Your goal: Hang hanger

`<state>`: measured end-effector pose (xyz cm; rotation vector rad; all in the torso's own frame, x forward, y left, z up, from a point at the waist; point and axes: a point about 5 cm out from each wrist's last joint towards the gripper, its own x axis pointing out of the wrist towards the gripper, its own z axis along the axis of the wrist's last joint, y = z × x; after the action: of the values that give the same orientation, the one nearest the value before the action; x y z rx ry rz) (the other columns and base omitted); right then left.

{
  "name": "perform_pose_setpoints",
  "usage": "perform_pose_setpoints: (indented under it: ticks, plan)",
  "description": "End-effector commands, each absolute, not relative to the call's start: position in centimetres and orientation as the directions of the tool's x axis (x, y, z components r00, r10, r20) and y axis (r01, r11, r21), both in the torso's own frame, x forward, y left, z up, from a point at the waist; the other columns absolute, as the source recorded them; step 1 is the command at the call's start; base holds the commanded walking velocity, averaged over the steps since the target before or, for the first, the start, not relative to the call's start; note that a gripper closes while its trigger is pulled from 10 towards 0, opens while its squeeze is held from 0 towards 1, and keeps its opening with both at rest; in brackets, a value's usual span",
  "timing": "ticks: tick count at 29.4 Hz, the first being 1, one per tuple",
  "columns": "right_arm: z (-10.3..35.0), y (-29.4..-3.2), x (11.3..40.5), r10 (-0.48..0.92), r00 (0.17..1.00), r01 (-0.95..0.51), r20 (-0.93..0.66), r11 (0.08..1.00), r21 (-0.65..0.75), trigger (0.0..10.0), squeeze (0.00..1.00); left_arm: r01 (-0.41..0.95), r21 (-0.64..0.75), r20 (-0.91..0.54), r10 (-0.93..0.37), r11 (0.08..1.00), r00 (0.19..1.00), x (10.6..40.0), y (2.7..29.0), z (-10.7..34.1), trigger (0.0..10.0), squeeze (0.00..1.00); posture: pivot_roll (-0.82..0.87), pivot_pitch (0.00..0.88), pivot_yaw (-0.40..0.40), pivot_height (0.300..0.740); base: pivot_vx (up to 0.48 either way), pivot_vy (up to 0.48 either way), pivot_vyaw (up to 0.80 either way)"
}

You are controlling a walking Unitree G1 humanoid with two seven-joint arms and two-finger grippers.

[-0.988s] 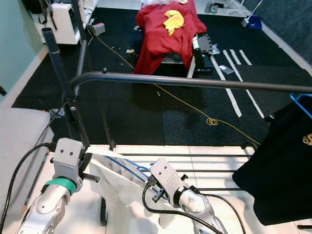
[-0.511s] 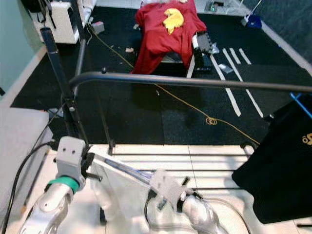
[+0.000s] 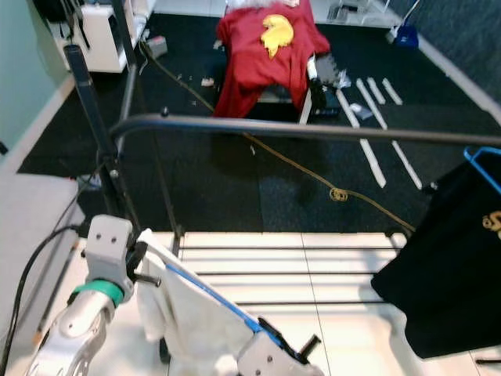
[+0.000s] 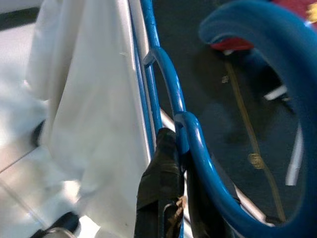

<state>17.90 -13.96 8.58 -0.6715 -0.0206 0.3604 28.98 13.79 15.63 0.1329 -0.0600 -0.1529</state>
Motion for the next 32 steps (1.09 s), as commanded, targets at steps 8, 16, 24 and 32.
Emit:
perform_pose_setpoints:
  ticks: [8, 16, 24, 32]
  plan:
    - [10.3, -15.9, 16.1, 0.153, 0.986, -0.076, 0.061, 0.755, -0.651, 10.0, 0.00, 0.089, 0.151, 0.080, -0.102, 0.985, 0.992, 29.0, 15.1, 16.3, 10.0, 0.00, -0.23, 0.219, 0.035, 0.740, 0.000, 0.000, 0.00]
    - [6.6, -15.7, 15.4, 0.164, 0.967, -0.243, -0.195, 0.822, -0.516, 10.0, 0.00, 0.088, 0.152, 0.081, -0.101, 0.984, 0.992, 29.0, 15.2, 16.4, 10.0, 0.00, -0.23, 0.209, 0.041, 0.740, 0.000, 0.000, 0.00]
    - [6.2, -14.3, 19.1, 0.309, 0.900, -0.421, -0.307, 0.795, -0.436, 10.0, 0.00, 0.103, 0.148, 0.083, -0.116, 0.984, 0.990, 29.2, 14.8, 16.5, 10.0, 0.00, -0.24, 0.208, 0.052, 0.740, 0.000, 0.000, 0.00]
    - [7.2, -14.3, 22.4, 0.260, 0.923, -0.353, -0.284, 0.867, -0.352, 10.0, 0.00, 0.097, 0.145, 0.084, -0.110, 0.985, 0.990, 29.1, 14.9, 16.5, 10.0, 0.00, -0.22, 0.209, 0.044, 0.740, 0.000, 0.000, 0.00]
